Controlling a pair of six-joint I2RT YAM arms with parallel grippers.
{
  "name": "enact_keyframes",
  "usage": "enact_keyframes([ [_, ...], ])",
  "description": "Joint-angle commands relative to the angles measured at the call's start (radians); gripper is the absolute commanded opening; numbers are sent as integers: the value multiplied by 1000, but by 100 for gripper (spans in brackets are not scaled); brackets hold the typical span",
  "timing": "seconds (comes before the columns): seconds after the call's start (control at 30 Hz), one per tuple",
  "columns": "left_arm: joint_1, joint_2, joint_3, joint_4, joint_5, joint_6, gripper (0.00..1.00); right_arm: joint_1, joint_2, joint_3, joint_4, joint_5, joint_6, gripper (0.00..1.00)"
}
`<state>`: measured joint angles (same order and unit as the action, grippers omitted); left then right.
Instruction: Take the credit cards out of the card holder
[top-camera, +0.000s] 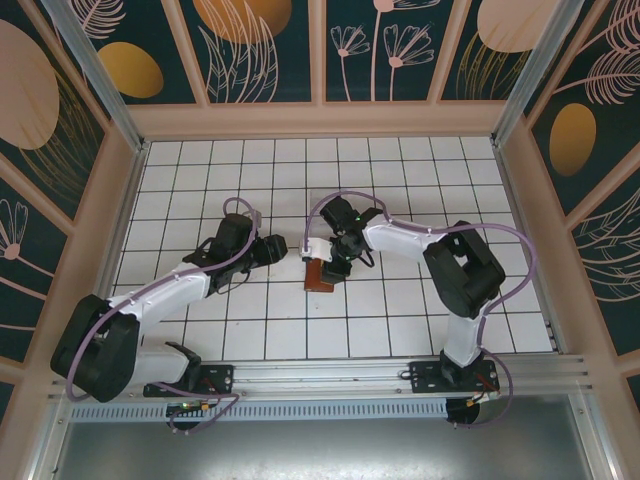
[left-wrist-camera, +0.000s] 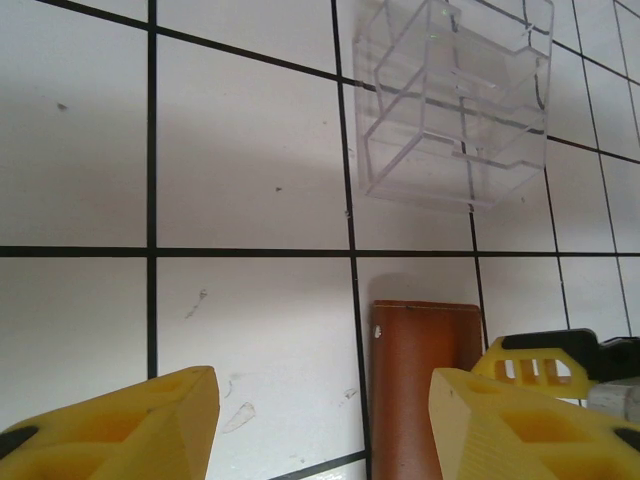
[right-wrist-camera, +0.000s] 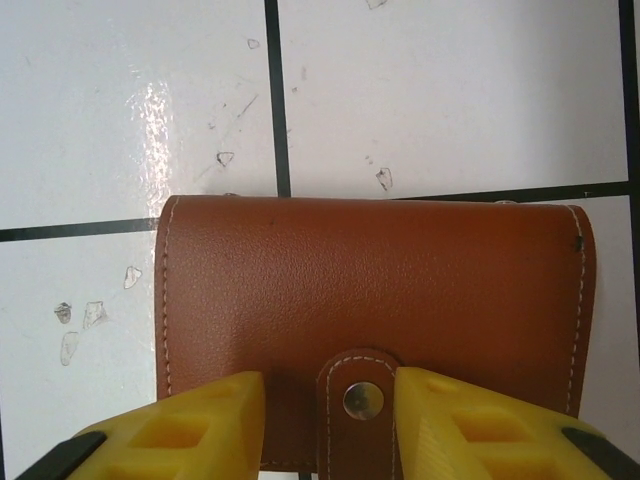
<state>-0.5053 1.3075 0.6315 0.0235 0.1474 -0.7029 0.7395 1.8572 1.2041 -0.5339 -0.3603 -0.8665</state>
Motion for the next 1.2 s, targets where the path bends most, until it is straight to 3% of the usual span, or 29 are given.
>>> enact_keyframes([
  [0.0, -4, 20, -15, 51, 48, -18, 57, 7, 26, 21, -16, -4, -16, 36],
  [0.47, -4, 49, -2, 49, 73, -15, 55, 17, -16, -9, 63, -21, 14, 14],
  [0.8, -3, 60, 6, 40, 81, -9, 54, 26, -90, -102, 245, -109, 70, 6],
  [0.97, -4, 64, 19, 19, 72, -3, 55, 26, -145, -182, 351, -89, 179, 13],
  [1.03, -4, 65, 26, 8, 58, 3, 55, 29, -178, -215, 389, -61, 259, 27],
  [1.17, -4, 61, 44, -28, 6, 30, 56, 49, -254, -290, 469, 16, 425, 39],
])
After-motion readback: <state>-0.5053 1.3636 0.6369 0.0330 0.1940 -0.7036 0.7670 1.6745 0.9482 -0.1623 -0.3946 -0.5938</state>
